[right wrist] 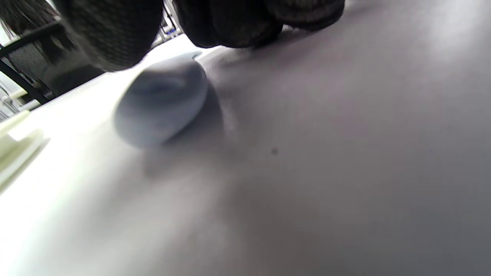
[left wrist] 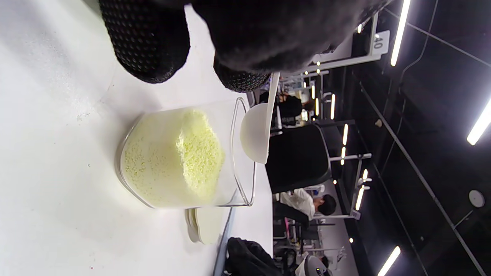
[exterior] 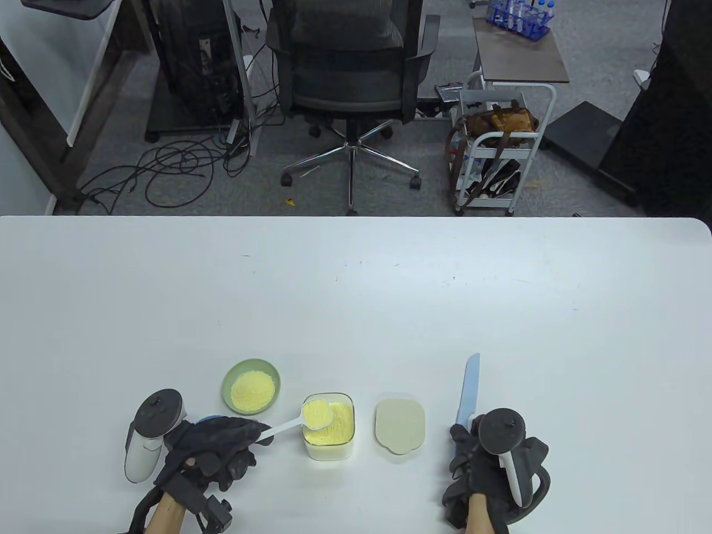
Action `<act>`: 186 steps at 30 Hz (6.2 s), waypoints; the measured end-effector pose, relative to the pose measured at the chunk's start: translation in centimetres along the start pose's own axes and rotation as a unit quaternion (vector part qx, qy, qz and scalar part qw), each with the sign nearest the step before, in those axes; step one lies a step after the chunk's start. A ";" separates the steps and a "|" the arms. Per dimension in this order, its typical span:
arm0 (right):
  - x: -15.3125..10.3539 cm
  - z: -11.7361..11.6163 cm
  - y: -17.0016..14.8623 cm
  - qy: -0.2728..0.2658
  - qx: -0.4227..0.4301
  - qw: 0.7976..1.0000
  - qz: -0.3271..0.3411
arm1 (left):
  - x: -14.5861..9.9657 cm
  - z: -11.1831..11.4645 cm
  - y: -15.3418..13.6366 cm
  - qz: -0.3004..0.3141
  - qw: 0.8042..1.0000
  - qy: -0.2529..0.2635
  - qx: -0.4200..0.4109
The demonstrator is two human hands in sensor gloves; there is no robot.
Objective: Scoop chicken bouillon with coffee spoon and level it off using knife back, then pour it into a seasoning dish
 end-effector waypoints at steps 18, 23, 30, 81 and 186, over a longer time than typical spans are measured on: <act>-2.1 0.8 3.2 -0.056 -0.011 0.993 0.106 | -4.5 -7.1 0.3 0.006 0.997 0.075 0.010; -2.1 0.8 3.1 -0.060 -0.004 0.993 0.106 | -6.8 -9.0 -2.1 -0.027 0.993 0.111 -0.003; -2.1 0.7 3.1 -0.054 -0.003 0.993 0.108 | -9.3 -10.8 -3.5 -0.064 0.988 0.140 0.031; -2.8 0.7 4.3 -0.043 0.027 0.988 0.147 | -2.6 -4.2 -1.4 0.011 0.994 0.102 -0.043; -6.4 -0.7 13.7 0.112 0.111 0.941 0.301 | -0.4 -0.4 0.2 0.002 1.000 -0.008 -0.015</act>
Point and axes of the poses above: the tracker on the back of each hand, its own y axis roughly to the thumb side, its own x axis roughly from the wrist to the fingertips, z = x × y, the point moved 5 cm from there along x, roughly from the wrist to the fingertips, and after that the axes turned 3 degrees about z, right-handed, at the moved point
